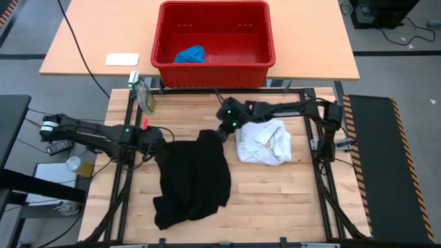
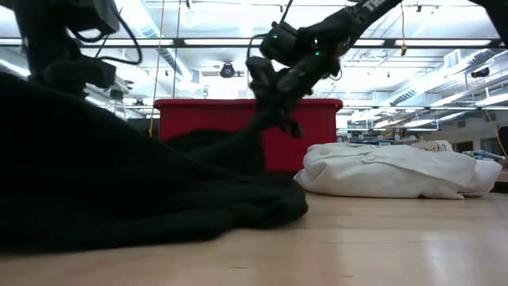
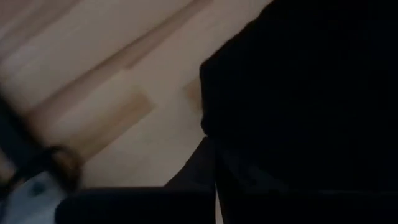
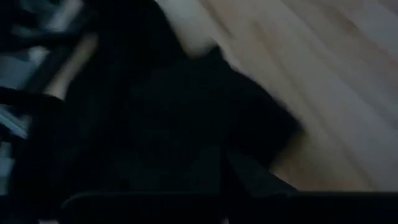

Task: Fold laundry
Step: Fold the black shirt

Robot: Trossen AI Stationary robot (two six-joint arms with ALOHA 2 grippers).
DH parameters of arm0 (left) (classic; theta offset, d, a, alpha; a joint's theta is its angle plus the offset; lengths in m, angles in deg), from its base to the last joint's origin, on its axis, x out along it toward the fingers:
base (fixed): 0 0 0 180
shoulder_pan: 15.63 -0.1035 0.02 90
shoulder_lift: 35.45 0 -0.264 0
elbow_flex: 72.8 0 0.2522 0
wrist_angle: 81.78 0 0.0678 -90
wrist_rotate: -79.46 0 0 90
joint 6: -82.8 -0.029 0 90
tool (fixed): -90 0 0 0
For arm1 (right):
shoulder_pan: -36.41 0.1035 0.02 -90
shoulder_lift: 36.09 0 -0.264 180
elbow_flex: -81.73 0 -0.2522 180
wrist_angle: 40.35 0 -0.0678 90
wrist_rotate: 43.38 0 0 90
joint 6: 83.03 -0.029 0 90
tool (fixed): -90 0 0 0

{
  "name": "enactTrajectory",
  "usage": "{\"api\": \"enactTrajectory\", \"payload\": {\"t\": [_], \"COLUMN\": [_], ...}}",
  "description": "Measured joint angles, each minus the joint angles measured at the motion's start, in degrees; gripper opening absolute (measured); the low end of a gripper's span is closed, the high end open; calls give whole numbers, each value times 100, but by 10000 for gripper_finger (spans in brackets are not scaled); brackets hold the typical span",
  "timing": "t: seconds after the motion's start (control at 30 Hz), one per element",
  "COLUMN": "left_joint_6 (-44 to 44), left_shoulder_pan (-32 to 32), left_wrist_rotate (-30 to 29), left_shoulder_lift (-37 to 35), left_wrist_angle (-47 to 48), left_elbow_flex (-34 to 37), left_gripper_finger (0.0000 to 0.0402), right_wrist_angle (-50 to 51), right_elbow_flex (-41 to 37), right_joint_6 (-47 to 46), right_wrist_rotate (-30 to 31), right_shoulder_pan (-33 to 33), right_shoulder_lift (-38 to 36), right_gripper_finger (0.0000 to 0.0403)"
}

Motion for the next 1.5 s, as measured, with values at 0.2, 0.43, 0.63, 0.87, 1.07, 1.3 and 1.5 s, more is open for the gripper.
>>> {"api": "enactTrajectory", "payload": {"t": [0.2,0.43,0.63,0.87,1.07,1.3,1.5], "left_joint_6": [924,1241,1232,840,689,-530,-594], "left_shoulder_pan": [292,405,398,195,48,449,792], "left_wrist_rotate": [-166,-310,-595,-869,-881,-362,-382], "left_shoulder_lift": [-282,-309,-321,-303,-317,-190,630], "left_wrist_angle": [875,819,909,820,836,-1190,-1952], "left_elbow_flex": [-91,-194,-412,-436,-662,-1125,-745], "left_gripper_finger": [1,0,0,60,179,221,199], "right_wrist_angle": [1722,2388,1890,1398,1900,1596,295], "right_elbow_flex": [0,2,-4,-7,-11,-9,-346], "right_joint_6": [88,215,676,993,1097,1361,1216], "right_wrist_rotate": [916,1077,1144,729,176,42,109], "right_shoulder_pan": [-187,-491,-577,-859,-1234,-605,321], "right_shoulder_lift": [-405,-445,-445,-445,-627,-1248,-1183], "right_gripper_finger": [5,5,23,118,194,205,203]}}
